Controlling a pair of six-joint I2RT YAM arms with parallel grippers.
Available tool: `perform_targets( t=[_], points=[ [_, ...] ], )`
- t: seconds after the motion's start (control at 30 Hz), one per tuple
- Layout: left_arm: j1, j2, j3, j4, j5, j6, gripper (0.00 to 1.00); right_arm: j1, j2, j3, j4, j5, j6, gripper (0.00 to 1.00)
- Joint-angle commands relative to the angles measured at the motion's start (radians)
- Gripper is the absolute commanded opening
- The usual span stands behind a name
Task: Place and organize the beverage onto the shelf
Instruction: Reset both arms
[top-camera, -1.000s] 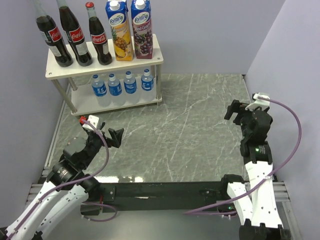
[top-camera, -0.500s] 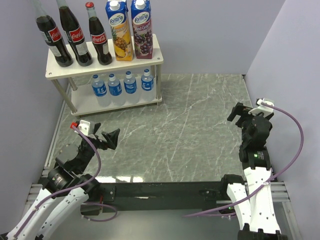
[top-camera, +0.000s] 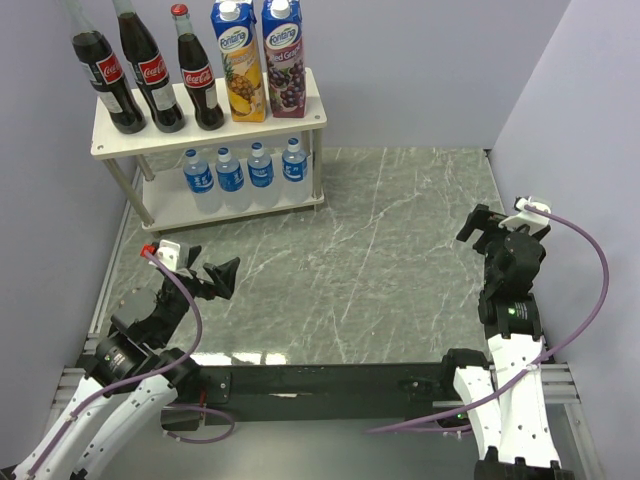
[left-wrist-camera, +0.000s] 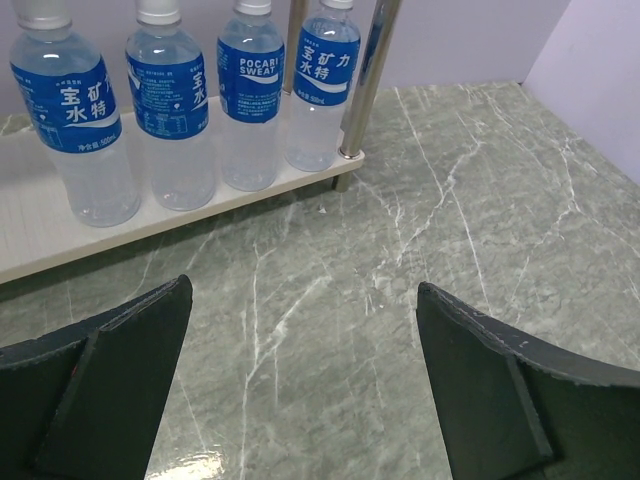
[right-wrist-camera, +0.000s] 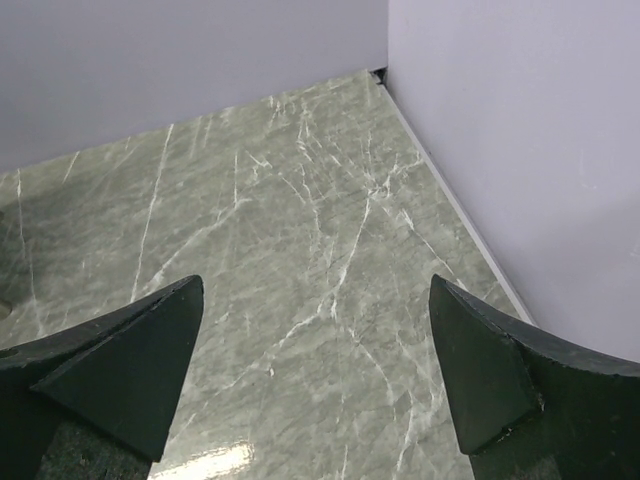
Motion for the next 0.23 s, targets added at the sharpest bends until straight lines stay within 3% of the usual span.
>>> perform_targets(
  t=[0.0,0.2],
  points=[
    [0.005,-0.005,-0.004,0.023,-0.007,-0.001,1.00,-0.007,0.001,-0.005,0.033,0.004,-0.008,0.99],
    [0.005,-0.005,-0.004,0.018,-0.024,0.001,0.99,-0.008,-0.022,-0.011,0.034,-0.009,-0.025,0.99]
  ],
)
